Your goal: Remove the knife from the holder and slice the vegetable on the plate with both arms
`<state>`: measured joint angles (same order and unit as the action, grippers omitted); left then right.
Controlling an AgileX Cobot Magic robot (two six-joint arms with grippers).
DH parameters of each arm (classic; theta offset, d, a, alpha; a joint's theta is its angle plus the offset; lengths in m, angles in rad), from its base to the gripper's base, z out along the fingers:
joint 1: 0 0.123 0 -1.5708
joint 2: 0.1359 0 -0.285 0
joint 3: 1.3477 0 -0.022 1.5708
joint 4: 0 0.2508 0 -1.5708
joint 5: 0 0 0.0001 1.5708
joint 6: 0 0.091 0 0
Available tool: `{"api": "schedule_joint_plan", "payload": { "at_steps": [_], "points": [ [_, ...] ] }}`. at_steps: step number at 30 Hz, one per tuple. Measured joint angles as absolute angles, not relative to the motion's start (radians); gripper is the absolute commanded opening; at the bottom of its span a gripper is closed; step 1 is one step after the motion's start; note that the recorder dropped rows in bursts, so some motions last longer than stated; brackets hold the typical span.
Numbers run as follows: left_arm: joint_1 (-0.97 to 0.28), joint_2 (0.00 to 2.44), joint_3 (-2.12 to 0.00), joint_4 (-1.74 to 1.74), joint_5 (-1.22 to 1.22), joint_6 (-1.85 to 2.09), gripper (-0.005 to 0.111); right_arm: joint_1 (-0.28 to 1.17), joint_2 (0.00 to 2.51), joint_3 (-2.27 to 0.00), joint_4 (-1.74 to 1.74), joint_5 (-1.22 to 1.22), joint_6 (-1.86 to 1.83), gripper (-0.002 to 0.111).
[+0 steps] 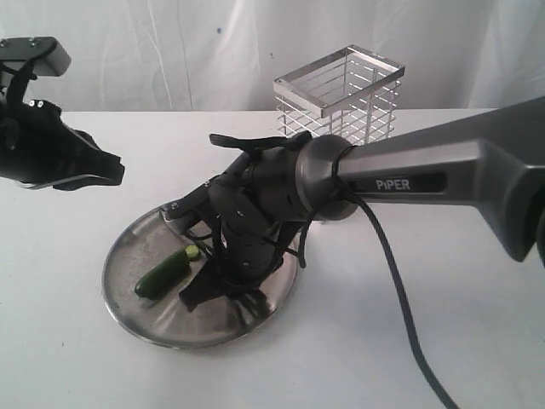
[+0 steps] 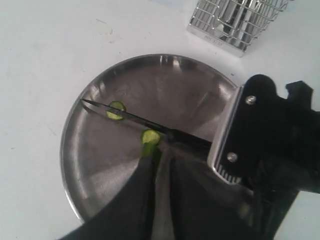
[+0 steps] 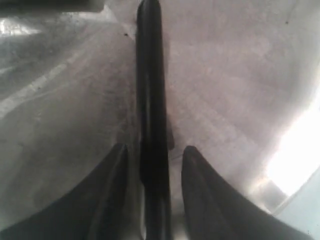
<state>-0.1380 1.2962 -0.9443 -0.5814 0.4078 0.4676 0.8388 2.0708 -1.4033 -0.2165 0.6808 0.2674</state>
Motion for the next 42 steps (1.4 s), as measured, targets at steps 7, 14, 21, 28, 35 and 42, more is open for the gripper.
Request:
{"api": "schedule_joint_plan", "payload": {
  "at_steps": [7, 14, 21, 28, 35, 42],
  "points": [
    [-0.138, 1.111, -0.920, -0.583, 0.442, 0.452, 0.018, 0.839, 2.010, -1.403, -0.215, 0.612, 0.269, 0.036],
    [-0.138, 0.851, -0.917, -0.583, 0.498, 0.420, 0.017, 0.850, 1.780, -1.281, -0.212, 0.435, 0.294, 0.014],
    [-0.138, 0.541, -0.781, -0.561, 0.532, 0.335, 0.000, 0.907, 1.525, -0.972, -0.206, 0.149, 0.352, 0.000],
    [-0.138, 0.278, -0.589, -0.556, 0.543, 0.275, 0.000, 1.011, 1.319, -0.706, -0.204, -0.146, 0.363, 0.000],
    [-0.138, 0.171, -0.528, -0.556, 0.577, 0.266, 0.000, 1.035, 1.226, -0.648, -0.182, -0.212, 0.367, 0.000],
    [-0.138, 0.166, -0.527, -0.556, 0.587, 0.268, 0.000, 1.035, 1.217, -0.646, -0.178, -0.217, 0.367, 0.000]
  ]
}}
